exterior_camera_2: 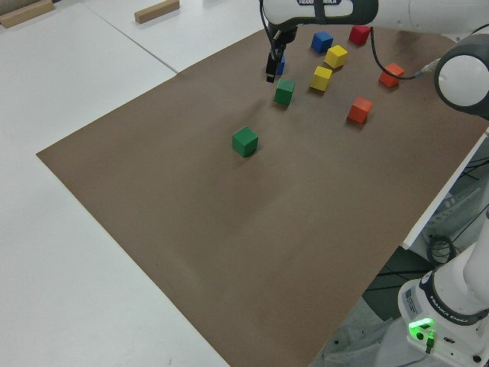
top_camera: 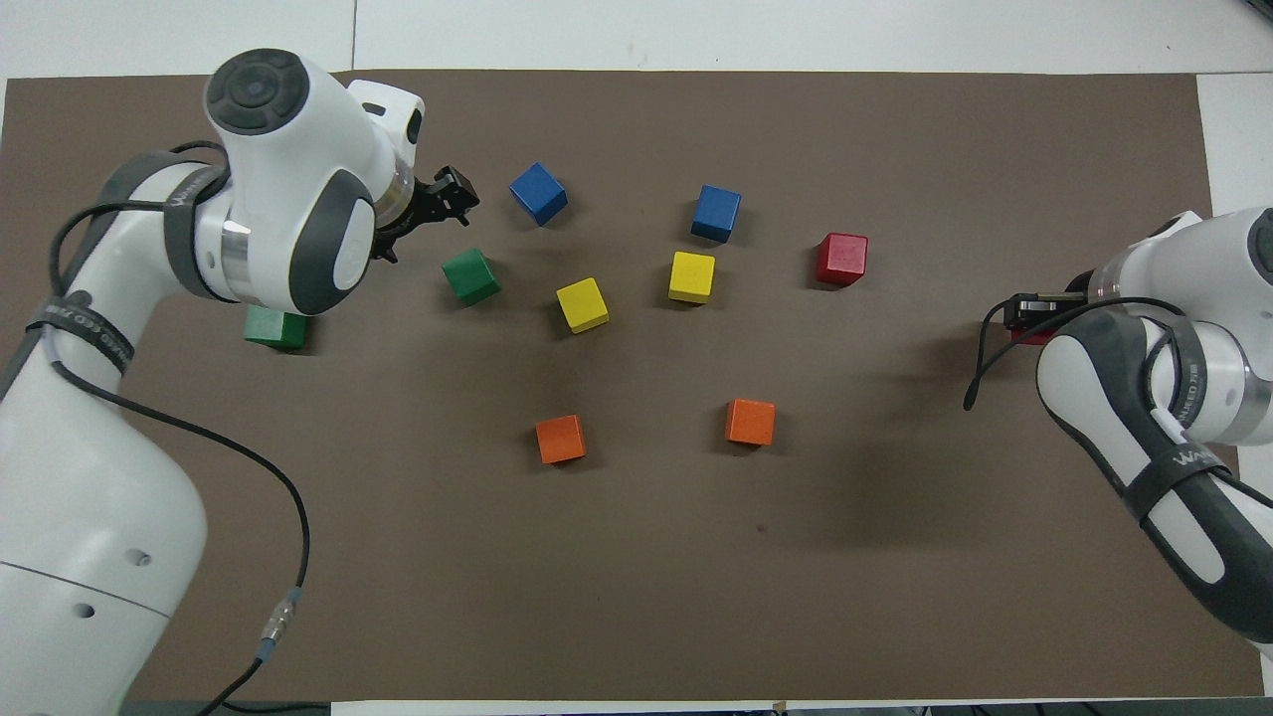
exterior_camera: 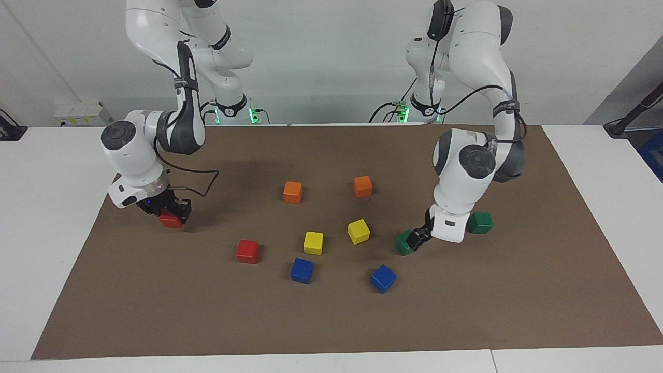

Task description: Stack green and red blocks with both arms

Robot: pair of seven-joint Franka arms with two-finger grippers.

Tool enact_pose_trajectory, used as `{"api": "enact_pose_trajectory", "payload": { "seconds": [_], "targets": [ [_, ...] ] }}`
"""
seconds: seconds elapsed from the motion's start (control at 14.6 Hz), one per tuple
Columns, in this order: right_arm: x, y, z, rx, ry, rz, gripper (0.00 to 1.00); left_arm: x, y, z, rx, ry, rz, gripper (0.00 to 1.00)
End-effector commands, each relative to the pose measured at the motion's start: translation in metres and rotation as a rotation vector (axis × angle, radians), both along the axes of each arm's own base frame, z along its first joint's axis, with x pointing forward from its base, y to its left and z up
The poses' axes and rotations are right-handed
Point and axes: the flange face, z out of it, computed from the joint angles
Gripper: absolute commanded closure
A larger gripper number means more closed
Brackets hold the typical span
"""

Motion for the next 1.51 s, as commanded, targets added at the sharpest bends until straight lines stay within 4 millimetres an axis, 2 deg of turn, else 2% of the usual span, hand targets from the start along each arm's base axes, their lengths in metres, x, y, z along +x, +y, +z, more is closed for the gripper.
{"api": "enact_pose_trajectory", "payload": {
  "seconds": [0.0,0.14,0.34,0.41,0.48,0.55,0.62,0.75,0.82,0.89,1.03,1.09,1.23,1.37,1.44],
  "targets": [
    [0.004,-0.01,-0.03,0.001,0.009,0.016,1.0,-0.003,-0.01,-0.024,0.032,-0.03,0.052,0.0],
    [0.003,-0.014,-0.038,0.001,0.019,0.013,1.0,-0.018,-0.009,-0.042,0.05,-0.048,0.03,0.0],
    [0.003,-0.014,-0.038,0.001,0.019,0.011,1.0,-0.039,-0.01,-0.062,0.051,-0.05,0.022,0.0],
    [0.004,-0.011,-0.038,0.001,0.017,0.008,0.52,-0.039,-0.011,-0.062,0.045,-0.058,0.057,0.01],
    [0.006,-0.011,-0.035,-0.001,0.01,0.01,0.01,-0.04,-0.012,-0.062,0.044,-0.057,0.085,0.22],
    [0.011,-0.008,-0.029,-0.002,0.008,0.016,0.0,-0.044,-0.02,-0.061,0.046,-0.051,0.093,0.58],
    [0.011,-0.005,-0.025,-0.005,0.019,0.024,0.0,-0.044,-0.021,-0.057,0.06,-0.029,0.095,1.0],
    [0.014,-0.004,0.001,-0.009,0.054,0.03,0.0,-0.039,-0.011,-0.041,0.122,0.026,0.05,1.0],
    [0.018,-0.005,0.021,-0.013,0.072,0.034,0.0,-0.038,0.009,-0.019,0.13,0.03,-0.022,1.0],
    [0.023,0.001,0.043,-0.023,0.09,0.047,0.0,-0.042,0.039,0.0,0.132,0.054,-0.111,1.0],
    [0.041,0.031,0.075,-0.029,0.081,0.049,0.0,-0.058,0.113,0.033,0.084,0.096,-0.277,1.0],
    [0.045,0.047,0.078,-0.03,0.062,0.003,0.0,-0.064,0.146,0.045,0.029,0.106,-0.358,1.0],
    [0.05,0.108,0.076,-0.02,0.031,-0.05,0.0,-0.068,0.199,0.051,0.006,0.118,-0.44,1.0],
    [0.058,0.144,0.072,-0.012,0.017,-0.119,0.0,-0.065,0.227,0.046,0.0,0.084,-0.506,1.0],
    [0.07,0.164,0.065,0.009,-0.001,-0.142,0.0,-0.064,0.23,0.04,0.003,0.069,-0.523,1.0]
  ]
}}
